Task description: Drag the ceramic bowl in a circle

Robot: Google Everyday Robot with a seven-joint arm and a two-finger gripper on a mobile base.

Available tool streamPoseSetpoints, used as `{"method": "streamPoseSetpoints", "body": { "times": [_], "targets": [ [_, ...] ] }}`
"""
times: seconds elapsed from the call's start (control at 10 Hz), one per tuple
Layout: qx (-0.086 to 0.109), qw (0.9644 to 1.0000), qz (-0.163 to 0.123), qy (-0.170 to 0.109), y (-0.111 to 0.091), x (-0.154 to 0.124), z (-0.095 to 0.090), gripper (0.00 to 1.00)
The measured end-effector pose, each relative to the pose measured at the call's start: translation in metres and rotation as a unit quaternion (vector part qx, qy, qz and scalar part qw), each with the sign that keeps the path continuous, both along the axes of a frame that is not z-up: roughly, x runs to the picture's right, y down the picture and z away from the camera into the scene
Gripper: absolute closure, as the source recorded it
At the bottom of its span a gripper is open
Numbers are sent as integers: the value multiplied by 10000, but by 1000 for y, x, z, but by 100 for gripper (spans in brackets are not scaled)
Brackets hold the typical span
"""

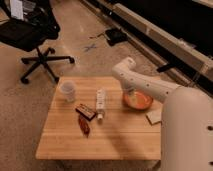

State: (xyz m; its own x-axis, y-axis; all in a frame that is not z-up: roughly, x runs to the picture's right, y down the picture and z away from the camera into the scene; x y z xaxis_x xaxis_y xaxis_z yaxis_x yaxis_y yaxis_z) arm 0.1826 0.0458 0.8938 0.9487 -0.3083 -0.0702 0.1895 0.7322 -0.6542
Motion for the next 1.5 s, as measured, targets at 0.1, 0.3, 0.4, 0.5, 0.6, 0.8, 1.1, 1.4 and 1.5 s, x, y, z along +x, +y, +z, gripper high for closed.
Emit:
{"method": "streamPoseSetpoints", "body": {
  "times": [0.1, 0.3, 0.4, 0.5, 0.6, 0.8, 1.1, 1.4, 1.5],
  "targets": [
    [0, 10000, 0, 0, 0, 0, 0, 31],
    [-235, 9986, 463, 4, -2, 17, 0, 31],
    [-260, 9979, 598, -38, -1, 25, -2, 31],
    [-324, 9970, 687, -175, 4, 32, -5, 31],
    [-392, 9963, 701, -320, 9, 38, -6, 31],
    [-568, 9938, 584, -754, 23, 56, -7, 31],
    [-659, 9893, 495, -1203, 33, 63, -5, 31],
    [-599, 9851, 631, -1483, 39, 69, -1, 31],
    [-630, 9838, 665, -1538, 43, 70, 5, 31]
  ]
}}
